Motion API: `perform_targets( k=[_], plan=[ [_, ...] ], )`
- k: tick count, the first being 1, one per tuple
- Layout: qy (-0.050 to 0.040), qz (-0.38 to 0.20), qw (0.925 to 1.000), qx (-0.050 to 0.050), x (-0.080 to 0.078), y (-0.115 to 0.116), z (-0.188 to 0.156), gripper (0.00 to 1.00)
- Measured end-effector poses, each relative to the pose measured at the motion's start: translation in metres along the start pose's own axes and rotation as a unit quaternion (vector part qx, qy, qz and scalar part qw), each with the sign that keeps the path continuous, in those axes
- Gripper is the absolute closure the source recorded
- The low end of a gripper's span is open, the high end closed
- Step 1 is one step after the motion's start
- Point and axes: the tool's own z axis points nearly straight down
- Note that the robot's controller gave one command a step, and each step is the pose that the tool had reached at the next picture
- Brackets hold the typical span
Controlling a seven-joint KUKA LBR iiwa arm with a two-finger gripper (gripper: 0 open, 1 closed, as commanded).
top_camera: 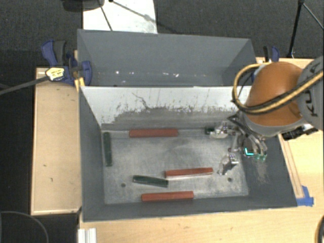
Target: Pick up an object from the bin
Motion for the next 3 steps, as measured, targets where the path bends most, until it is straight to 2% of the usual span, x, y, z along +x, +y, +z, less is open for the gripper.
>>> perform_targets(
  k=[1,2,3],
  plan=[
    [-0.0038,-0.001,1.0,0.0,-0.002,0.0,-0.004,0.0],
    [-0.0073,-0.026,0.9996,0.0,-0.009,0.011,0.086,1.0],
    [-0.0073,-0.026,0.9996,0.0,-0.009,0.011,0.086,1.0]
  ],
)
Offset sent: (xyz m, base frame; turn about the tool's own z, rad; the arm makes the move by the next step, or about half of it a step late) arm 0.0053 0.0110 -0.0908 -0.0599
